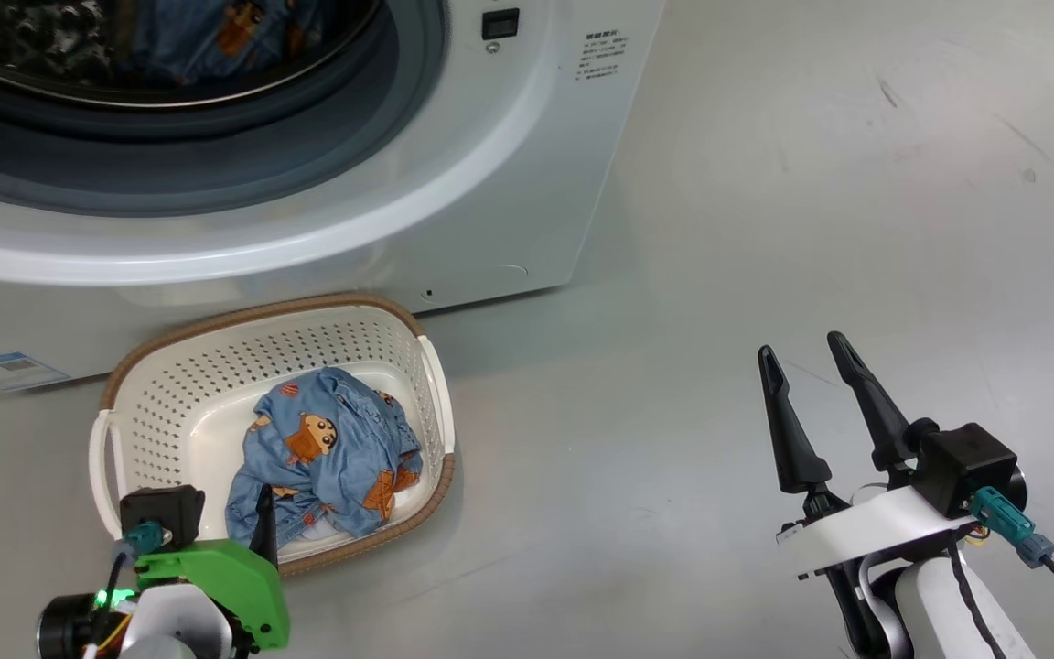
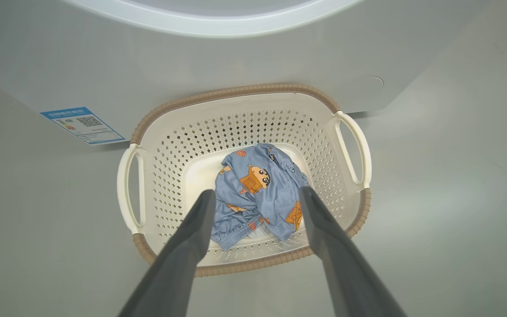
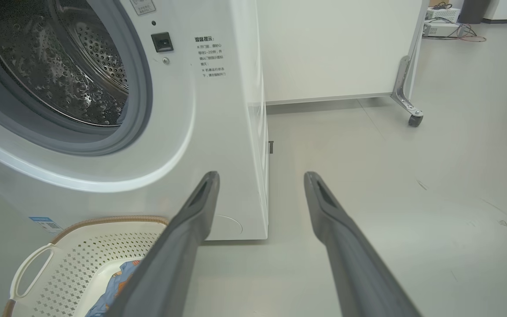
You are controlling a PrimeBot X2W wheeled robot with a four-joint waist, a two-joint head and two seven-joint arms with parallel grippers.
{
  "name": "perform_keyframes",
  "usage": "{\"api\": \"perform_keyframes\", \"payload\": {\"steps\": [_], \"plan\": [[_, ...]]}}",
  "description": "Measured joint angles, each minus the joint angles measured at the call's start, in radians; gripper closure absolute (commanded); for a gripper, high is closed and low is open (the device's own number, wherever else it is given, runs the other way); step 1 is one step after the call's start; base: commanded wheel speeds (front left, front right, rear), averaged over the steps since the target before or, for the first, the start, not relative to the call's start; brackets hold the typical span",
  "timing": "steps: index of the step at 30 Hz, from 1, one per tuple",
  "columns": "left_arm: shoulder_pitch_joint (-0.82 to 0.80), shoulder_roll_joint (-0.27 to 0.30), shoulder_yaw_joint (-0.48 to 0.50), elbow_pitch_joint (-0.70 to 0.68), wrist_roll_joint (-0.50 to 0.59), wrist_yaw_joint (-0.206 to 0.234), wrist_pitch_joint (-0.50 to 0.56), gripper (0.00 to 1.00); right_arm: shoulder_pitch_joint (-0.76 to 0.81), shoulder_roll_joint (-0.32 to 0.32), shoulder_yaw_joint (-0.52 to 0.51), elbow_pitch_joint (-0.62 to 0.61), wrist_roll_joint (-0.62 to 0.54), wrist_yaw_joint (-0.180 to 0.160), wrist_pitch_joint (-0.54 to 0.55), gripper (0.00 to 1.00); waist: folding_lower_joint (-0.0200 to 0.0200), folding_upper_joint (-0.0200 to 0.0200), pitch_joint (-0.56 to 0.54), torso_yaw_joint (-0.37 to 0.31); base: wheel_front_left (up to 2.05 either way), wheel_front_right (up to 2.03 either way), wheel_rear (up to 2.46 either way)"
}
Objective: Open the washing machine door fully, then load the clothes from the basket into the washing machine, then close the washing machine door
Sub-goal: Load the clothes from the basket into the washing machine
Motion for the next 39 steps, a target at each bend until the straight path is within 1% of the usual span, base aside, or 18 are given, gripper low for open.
{"api": "perform_keyframes", "payload": {"steps": [4,9,16,22,28,39], "plan": [[-0.05,0.025,0.029,0.031,-0.004,0.01,0.036,0.0,-0.035,0.011,0.008,0.0,0.008,0.0,0.0,0.0,0.0,0.0,0.054,-0.036,0.0,0.0,0.0],[-0.109,0.065,0.063,0.065,-0.004,0.019,0.053,0.0,-0.068,0.015,0.011,0.0,0.009,0.0,0.0,0.0,0.0,0.0,0.12,-0.078,0.0,0.0,0.0],[-0.179,0.106,0.068,0.112,0.017,0.019,0.088,0.0,-0.117,0.019,0.021,0.0,0.017,0.0,0.0,0.0,0.0,0.0,0.21,-0.128,0.0,0.0,0.0],[-0.243,0.11,0.073,0.17,0.015,0.022,0.109,0.0,-0.16,0.024,0.029,0.001,0.021,0.0,0.0,0.0,0.0,0.0,0.282,-0.172,0.0,0.0,0.0],[-0.284,0.11,0.077,0.237,0.004,0.027,0.158,0.0,-0.17,0.025,0.028,0.002,0.026,0.0,0.0,0.0,0.0,0.0,0.33,-0.202,0.0,0.0,0.0],[-0.392,0.125,0.084,0.301,0.003,0.026,0.192,0.0,-0.187,0.028,0.008,0.002,0.026,0.0,0.0,0.0,-0.0001,0.0,0.398,-0.224,0.0,0.0,0.0]]}}
